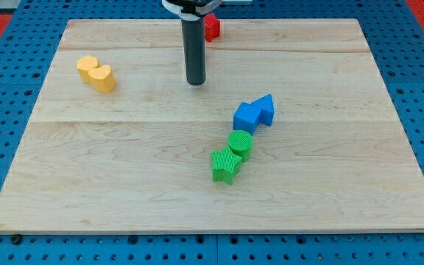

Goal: Move the red circle closer to the red star

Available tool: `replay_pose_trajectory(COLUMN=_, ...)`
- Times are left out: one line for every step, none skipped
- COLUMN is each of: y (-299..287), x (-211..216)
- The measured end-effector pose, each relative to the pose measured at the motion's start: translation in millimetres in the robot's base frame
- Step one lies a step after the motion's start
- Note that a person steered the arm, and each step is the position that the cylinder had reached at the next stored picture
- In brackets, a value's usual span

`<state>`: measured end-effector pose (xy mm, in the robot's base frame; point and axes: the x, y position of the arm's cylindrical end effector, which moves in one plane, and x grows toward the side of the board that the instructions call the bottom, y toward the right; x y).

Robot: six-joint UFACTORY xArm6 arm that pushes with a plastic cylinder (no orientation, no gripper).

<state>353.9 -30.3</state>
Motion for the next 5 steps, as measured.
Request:
replay_pose_trajectory(y=0.0, x=-13.2)
replay_pose_trajectory(y=0.0, x=-29.0)
replay_pose_trajectory(y=-1.1, x=-44.4)
replay_pose_trajectory(y=-2.9, x=-65.5)
replay_pose_trajectory(y=-2.9, x=-73.5)
